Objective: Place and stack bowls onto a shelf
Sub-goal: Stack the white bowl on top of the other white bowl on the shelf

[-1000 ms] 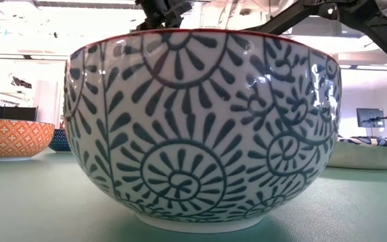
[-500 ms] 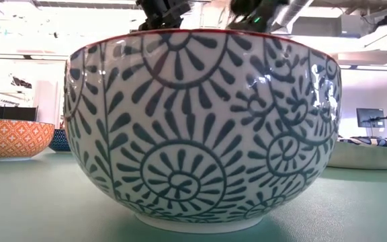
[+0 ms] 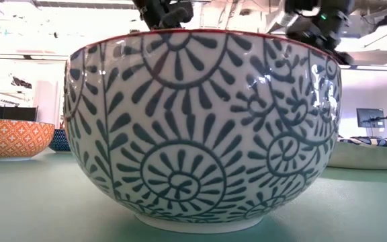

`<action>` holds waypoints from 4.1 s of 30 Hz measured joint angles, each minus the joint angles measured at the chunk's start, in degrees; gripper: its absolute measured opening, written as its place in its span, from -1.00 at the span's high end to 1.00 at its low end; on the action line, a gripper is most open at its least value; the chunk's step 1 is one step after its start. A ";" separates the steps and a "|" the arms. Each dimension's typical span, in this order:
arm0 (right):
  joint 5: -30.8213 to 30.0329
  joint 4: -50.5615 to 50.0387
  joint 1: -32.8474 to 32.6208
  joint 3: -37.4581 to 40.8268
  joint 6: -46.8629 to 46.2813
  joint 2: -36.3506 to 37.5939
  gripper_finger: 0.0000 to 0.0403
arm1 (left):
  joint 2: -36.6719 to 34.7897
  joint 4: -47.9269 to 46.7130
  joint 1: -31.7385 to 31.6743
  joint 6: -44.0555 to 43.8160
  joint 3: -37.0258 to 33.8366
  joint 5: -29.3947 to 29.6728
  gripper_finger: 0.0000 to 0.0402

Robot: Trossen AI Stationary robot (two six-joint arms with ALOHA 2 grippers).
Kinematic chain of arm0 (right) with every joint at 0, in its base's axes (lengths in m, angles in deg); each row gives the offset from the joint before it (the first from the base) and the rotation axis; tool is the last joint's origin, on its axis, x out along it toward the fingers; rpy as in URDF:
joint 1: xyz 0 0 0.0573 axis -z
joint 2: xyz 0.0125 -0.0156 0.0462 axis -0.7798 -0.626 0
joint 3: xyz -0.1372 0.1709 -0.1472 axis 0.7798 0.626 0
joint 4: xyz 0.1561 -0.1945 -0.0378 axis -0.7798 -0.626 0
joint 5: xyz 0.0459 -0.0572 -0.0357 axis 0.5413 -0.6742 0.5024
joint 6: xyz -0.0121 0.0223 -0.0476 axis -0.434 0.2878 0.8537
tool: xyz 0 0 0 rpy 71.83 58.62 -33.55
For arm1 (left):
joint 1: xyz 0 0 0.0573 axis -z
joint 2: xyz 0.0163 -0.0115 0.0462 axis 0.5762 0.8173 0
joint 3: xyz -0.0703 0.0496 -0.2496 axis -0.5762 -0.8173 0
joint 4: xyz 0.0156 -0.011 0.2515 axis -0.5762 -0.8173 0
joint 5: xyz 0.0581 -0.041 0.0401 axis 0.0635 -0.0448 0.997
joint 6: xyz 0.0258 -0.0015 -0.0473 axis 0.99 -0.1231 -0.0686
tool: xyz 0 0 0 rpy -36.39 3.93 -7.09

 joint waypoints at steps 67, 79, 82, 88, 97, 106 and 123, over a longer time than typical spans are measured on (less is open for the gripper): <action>-18.73 21.10 -12.87 -10.54 15.11 -13.92 0.85 | 0.77 28.65 0.99 -21.01 -14.37 -8.58 0.47; -18.76 20.02 -14.02 -10.69 15.62 -11.03 0.55 | 0.76 28.91 1.21 -25.31 -14.37 -1.23 0.97; -18.78 19.36 -14.05 -10.68 14.80 -8.10 0.43 | 0.76 31.20 -0.50 -27.20 -14.37 3.01 0.99; -21.15 15.01 -13.82 -10.68 9.70 -2.18 0.25 | 0.76 36.73 -5.88 -32.02 -14.37 7.80 1.00; -25.53 2.69 -13.83 -10.68 1.97 2.39 0.20 | 2.55 39.67 -15.10 -42.52 -14.39 8.09 1.00; -25.29 1.91 -15.47 -10.68 -1.64 3.16 0.20 | 9.93 48.15 -16.37 -48.89 -14.06 3.23 1.00; -24.90 -3.71 -13.41 -10.68 -2.06 3.68 0.20 | 17.85 40.00 -14.99 -42.05 -4.66 -0.65 0.48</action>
